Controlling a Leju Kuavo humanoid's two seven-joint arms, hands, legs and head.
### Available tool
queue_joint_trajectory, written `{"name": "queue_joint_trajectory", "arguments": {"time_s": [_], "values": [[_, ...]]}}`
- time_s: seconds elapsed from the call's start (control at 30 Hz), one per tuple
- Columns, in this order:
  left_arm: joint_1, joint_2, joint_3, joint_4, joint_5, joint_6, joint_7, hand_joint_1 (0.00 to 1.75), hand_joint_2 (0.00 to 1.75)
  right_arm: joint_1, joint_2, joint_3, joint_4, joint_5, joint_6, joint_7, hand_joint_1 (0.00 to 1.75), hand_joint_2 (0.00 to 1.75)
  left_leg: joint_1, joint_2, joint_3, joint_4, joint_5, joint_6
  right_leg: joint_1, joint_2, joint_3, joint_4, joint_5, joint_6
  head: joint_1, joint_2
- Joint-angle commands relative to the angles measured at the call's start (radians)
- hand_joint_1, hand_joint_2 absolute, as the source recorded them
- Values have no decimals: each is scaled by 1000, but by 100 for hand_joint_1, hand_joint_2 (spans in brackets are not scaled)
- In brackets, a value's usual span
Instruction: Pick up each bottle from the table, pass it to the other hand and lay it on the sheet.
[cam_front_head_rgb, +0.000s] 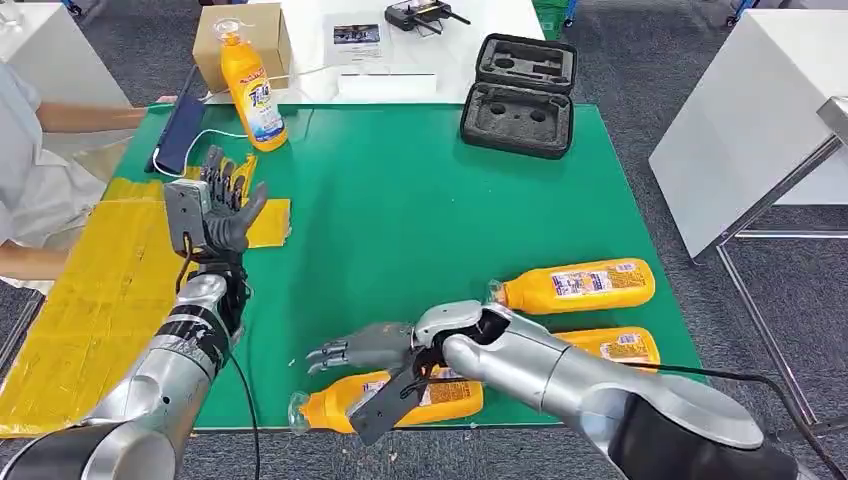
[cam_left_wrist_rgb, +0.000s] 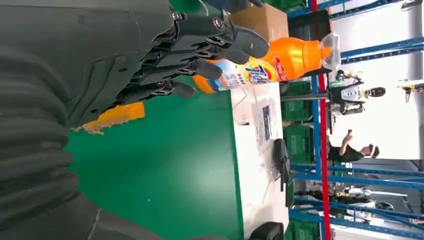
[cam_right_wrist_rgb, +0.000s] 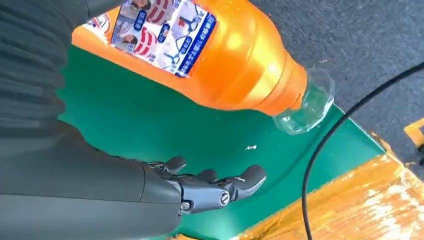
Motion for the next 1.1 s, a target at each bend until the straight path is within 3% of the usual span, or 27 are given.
{"name": "queue_joint_trajectory", "arguments": {"time_s": [0.03, 0.57, 0.9, 1.1], "values": [[-46, 8, 41, 66, 10, 2, 8, 0, 175, -10, 27, 101, 78, 54, -75, 30, 0, 175, 0, 1, 5, -1, -2, -1, 0, 2, 5, -1, -1, -1, 0, 0], [-35, 6, 50, 63, 18, 8, 13, 0, 175, 59, 119, 167, 225, 185, -188, 77, 0, 175, 0, 1, 6, -1, -2, -1, 0, 2, 6, -1, -2, -1, 0, 0], [-34, 8, 52, 66, 22, 8, 15, 0, 175, 63, 133, 170, 267, 202, -204, 83, 0, 175, 0, 1, 5, -1, -1, -1, 0, 1, 5, -1, -1, -1, 0, 0], [-7, 16, 63, 49, 35, 16, 10, 0, 175, 74, 161, 164, 389, 376, -376, 201, 0, 175, 1, 1, 10, -2, -2, -1, 0, 2, 9, -2, -2, -2, 0, 0]]}}
